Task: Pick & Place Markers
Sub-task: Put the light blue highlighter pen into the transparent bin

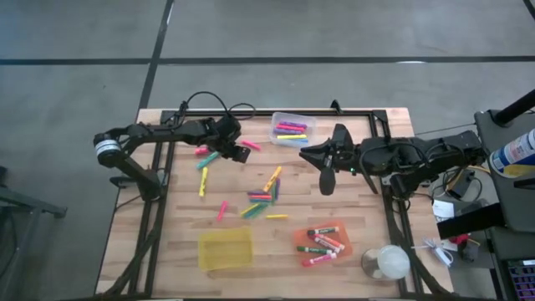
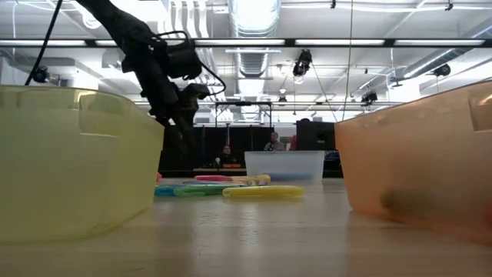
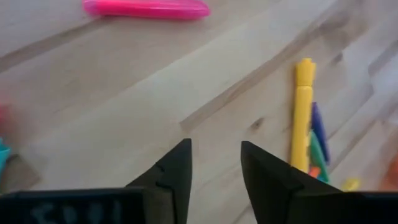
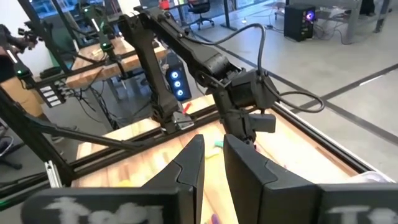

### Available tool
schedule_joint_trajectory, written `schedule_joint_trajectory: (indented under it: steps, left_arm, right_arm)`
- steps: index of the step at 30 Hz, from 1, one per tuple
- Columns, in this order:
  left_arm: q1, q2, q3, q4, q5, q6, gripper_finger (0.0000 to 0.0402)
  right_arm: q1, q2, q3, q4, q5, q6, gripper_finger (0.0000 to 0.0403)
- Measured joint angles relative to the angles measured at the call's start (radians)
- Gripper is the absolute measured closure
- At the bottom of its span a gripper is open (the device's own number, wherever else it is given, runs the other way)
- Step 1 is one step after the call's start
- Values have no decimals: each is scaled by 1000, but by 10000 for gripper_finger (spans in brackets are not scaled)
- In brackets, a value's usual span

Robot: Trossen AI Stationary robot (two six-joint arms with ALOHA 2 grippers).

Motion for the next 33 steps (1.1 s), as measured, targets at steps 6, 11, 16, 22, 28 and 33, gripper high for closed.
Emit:
schedule_joint_trajectory:
  steps: [6,11,16,22,28,33]
  left_arm:
    - [0,-1,0,-60,-16,28,264]
    - [1,-1,24,-184,-44,99,264]
    - [2,-8,51,-350,-203,179,264]
    - [9,-12,17,-406,-288,187,264]
    - [33,-10,-20,-407,-325,203,264]
    - [60,-11,-44,-389,-352,227,264]
  right_arm:
    - [0,2,0,1,0,0,346]
    - [0,2,0,1,0,0,346]
    - [0,2,0,1,0,-1,346]
    - [0,2,0,1,0,-1,346]
    - [0,2,0,1,0,-1,346]
    - [0,2,0,1,0,-1,346]
